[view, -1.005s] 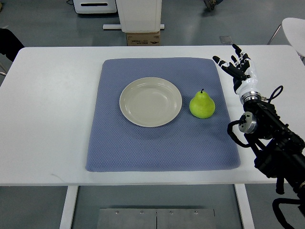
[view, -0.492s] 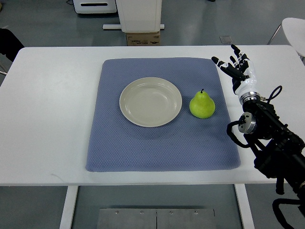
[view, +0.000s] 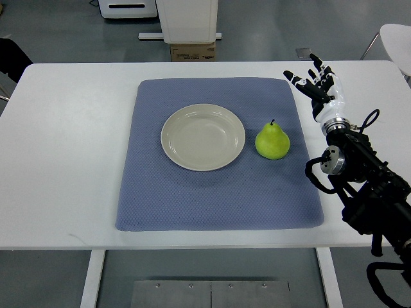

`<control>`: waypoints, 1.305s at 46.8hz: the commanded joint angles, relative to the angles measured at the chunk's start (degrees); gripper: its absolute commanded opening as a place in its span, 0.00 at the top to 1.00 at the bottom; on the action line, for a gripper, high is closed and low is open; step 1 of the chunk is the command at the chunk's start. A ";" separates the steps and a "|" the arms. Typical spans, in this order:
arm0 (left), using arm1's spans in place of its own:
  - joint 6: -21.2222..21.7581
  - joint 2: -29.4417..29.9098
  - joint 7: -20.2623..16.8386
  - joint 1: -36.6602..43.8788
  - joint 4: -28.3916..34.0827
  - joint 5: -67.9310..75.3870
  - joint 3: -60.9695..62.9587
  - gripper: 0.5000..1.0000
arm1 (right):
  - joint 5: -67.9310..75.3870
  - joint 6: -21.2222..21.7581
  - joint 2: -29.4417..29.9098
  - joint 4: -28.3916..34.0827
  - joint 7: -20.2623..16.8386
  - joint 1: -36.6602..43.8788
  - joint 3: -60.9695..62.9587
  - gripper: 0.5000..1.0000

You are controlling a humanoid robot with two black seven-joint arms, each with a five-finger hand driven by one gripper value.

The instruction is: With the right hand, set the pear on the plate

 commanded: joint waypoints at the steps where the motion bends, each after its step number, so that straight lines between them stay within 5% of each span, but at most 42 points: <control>1: -0.01 0.00 0.00 0.00 0.00 0.01 -0.06 0.00 | -0.01 0.04 0.00 -0.12 0.41 0.01 -0.73 0.00; 61: -0.01 0.00 0.00 0.00 0.00 0.01 0.03 0.00 | 0.08 0.22 -5.36 0.50 0.32 -0.43 -5.12 0.00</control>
